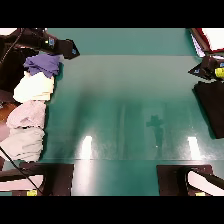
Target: Fold the shirts.
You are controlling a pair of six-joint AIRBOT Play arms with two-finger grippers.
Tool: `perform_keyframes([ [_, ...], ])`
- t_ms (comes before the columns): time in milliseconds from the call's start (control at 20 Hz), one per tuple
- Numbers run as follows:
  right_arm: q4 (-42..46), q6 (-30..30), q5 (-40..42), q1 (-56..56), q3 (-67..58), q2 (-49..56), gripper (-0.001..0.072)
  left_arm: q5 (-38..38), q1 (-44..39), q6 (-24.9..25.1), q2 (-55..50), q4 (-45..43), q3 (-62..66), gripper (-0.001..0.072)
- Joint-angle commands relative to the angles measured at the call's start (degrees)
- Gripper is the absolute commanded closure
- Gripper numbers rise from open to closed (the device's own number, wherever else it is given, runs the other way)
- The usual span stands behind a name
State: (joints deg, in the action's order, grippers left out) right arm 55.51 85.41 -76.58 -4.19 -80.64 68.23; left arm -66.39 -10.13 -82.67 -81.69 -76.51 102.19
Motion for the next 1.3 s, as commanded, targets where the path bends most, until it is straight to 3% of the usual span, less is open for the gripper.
perform_keyframes([
  [0,-0.04,0.02,-0.59,0.02,-0.07,0.02,0.0698,6.91,2.38,-6.19,-2.91,-21.73,0.0,0.0091],
  [300,-0.04,0.04,-0.61,0.02,-0.07,0.02,0.0698,12.37,15.76,-7.19,-16.48,-16.7,0.02,0.009],
  [400,-0.04,0.04,-0.61,0.02,-0.07,0.02,0.0698,15.17,18.34,-4.66,-20.65,-13.99,0.02,0.009],
  [500,-0.04,0.04,-0.61,0.02,-0.07,0.02,0.0698,17.68,19.74,-2.38,-24.28,-12.11,0.07,0.0091],
  [950,-0.04,0.04,-0.48,0.11,-0.07,0.02,0.0698,25.55,19.82,-2.47,-30.14,-12.09,0.5,0.0114],
  [1050,-0.04,0.04,-0.39,0.13,-0.07,0.02,0.0698,25.09,19.82,-2.45,-30.08,-10.38,1.53,0.055],
  [1100,-0.04,0.04,-0.48,0.13,-0.07,0.02,0.0698,24.76,19.82,-2.4,-29.9,-8.48,2.64,0.0681],
  [1250,-0.04,0.04,-0.42,0.13,-0.07,0.02,0.0698,19.87,19.8,-2.4,-28.68,-6.54,8.41,0.0681],
])
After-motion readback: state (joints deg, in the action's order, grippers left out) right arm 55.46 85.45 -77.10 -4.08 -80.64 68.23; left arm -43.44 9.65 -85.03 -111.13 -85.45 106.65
